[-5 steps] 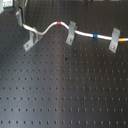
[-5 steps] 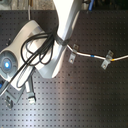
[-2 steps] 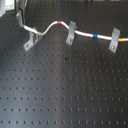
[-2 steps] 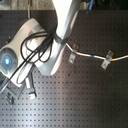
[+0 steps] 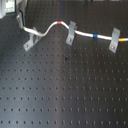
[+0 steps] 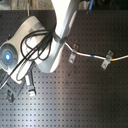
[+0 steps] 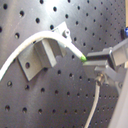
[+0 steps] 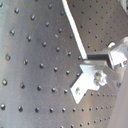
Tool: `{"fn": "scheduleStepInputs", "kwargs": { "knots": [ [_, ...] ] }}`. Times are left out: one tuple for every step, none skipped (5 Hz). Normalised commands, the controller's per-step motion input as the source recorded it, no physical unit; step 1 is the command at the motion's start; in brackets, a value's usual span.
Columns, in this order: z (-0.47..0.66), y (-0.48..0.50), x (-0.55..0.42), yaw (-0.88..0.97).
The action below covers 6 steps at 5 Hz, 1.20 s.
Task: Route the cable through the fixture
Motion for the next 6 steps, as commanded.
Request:
{"fn": "scheduleStepInputs", "kwargs": {
  "knots": [
    [0.03,0.029,0.51,0.13],
    [0.02,-0.429,0.324,0.0],
    [0.0,-0.605,-0.023,-0.03],
    [0.0,-0.159,-0.113,0.07],
    [0.0,-0.188,-0.139,0.01],
    [-0.09,-0.241,-0.263,0.42]
  ]
}}
